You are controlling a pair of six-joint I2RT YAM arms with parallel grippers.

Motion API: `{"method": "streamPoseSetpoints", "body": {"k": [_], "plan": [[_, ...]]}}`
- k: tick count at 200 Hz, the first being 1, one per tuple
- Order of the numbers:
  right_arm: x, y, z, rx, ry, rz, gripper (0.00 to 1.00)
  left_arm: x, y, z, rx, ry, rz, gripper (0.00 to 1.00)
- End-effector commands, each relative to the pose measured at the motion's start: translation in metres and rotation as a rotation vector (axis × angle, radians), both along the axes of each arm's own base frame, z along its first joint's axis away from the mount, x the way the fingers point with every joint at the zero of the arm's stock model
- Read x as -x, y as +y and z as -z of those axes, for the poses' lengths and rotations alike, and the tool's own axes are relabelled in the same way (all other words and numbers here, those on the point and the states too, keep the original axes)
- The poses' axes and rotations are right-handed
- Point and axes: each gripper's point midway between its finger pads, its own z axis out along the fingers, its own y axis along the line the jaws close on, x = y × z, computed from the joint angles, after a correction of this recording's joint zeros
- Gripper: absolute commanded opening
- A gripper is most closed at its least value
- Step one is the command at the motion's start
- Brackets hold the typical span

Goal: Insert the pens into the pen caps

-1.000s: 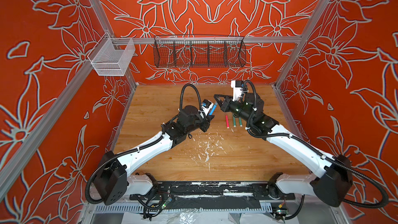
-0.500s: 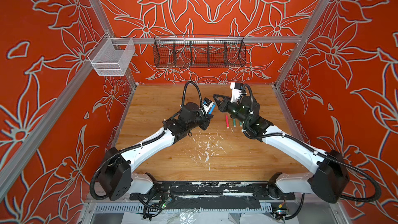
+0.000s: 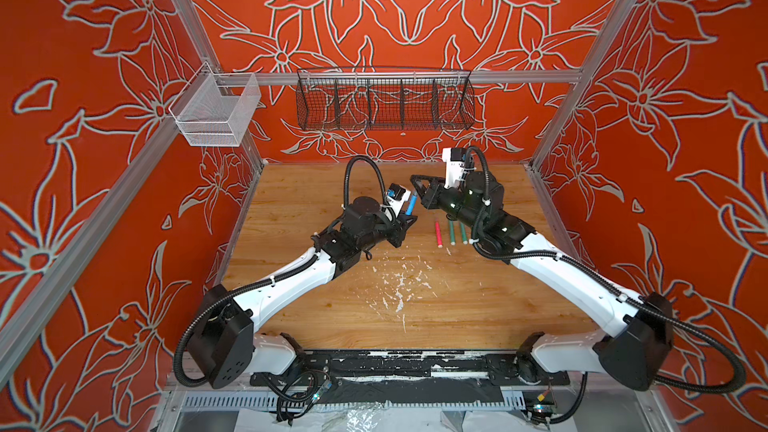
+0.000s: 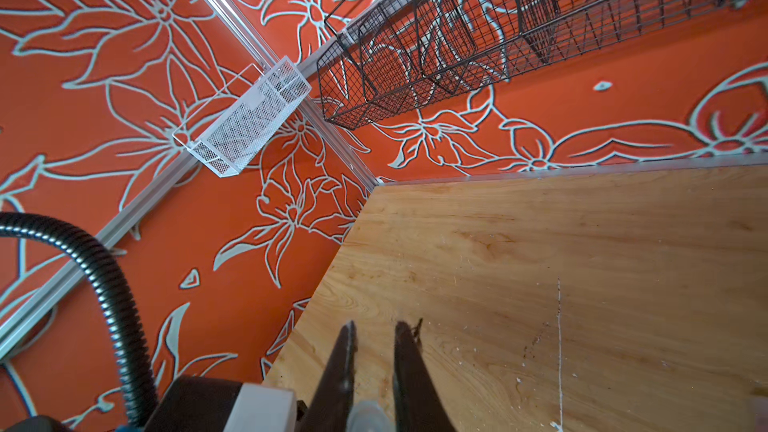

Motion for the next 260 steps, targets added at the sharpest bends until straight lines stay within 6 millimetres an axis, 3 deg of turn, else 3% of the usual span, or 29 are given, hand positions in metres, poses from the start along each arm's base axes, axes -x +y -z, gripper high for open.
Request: {"method": "streamPoseSetpoints", "body": {"k": [1,28,67,104,152,184,260], "plan": [[0.051,0.038,0.052,0.110,0.224,-0.253,0.00,-0.016,0.027,-0.088,0.275,-0.162,-0.118,0.00],[0.048,0.043,0.047,0.095,0.228,-0.264,0.00,-0.004,0.029,-0.077,0.256,-0.140,-0.086,0.00],[0.047,0.042,0.036,0.087,0.210,-0.255,0.04,0.006,0.034,-0.078,0.257,-0.147,-0.076,0.00],[0.045,0.041,0.024,0.086,0.182,-0.247,0.20,0.014,0.038,-0.075,0.242,-0.155,-0.074,0.00],[0.038,0.023,-0.029,0.104,0.029,-0.159,0.40,0.016,0.038,-0.072,0.247,-0.145,-0.066,0.00],[0.034,0.006,-0.054,0.131,-0.056,-0.097,0.45,0.018,0.038,-0.074,0.254,-0.148,-0.060,0.00],[0.051,0.030,-0.042,0.186,-0.107,-0.285,0.44,0.021,0.035,-0.076,0.272,-0.137,-0.040,0.00]]}}
